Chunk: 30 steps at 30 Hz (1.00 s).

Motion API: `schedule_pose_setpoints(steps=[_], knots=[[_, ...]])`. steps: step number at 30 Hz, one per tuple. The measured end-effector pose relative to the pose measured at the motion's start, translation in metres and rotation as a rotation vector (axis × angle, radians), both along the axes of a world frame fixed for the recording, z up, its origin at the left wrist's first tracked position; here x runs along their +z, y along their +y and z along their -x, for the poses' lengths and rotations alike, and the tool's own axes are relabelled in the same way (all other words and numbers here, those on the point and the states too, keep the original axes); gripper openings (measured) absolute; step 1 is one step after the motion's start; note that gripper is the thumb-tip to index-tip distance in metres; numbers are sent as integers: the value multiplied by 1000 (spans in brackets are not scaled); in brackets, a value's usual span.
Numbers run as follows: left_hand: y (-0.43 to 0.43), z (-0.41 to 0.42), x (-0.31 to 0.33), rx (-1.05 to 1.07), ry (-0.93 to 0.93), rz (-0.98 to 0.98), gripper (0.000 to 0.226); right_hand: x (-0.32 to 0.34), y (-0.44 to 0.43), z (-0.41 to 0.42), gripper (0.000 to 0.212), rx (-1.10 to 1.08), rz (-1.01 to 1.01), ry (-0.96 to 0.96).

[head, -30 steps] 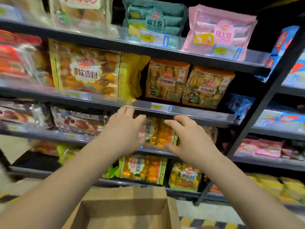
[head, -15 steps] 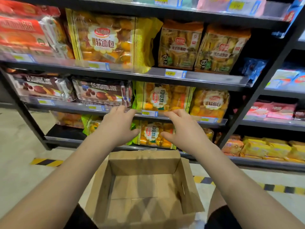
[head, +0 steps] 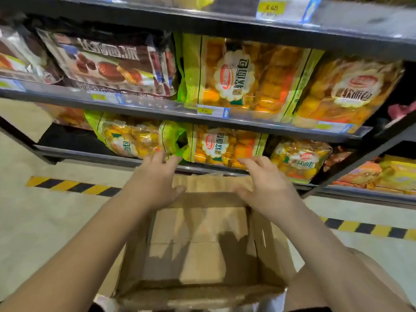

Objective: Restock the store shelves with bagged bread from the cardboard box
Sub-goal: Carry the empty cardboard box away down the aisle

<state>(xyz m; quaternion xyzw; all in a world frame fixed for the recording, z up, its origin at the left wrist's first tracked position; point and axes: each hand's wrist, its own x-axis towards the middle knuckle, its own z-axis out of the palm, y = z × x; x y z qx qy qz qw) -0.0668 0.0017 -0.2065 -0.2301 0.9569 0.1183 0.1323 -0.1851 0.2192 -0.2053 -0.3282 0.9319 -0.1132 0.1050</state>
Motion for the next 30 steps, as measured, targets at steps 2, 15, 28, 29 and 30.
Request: schedule_pose_setpoints(steps=[2,15,28,29,30], knots=[[-9,1,-18,26,-24,-23,82,-17,-1,10,69,-23,-25,-29],[-21,-42,-55,238,-281,-239,81,-49,22,10,52,-160,-253,-432],[-35,-123,-179,625,-363,-309,84,-151,87,-13,56,-661,-249,-591],[-32,-126,-186,632,-348,-324,83,-158,89,-15,59,-664,-230,-596],[-29,-127,-193,635,-330,-333,83,-166,91,-17,62,-670,-211,-599]])
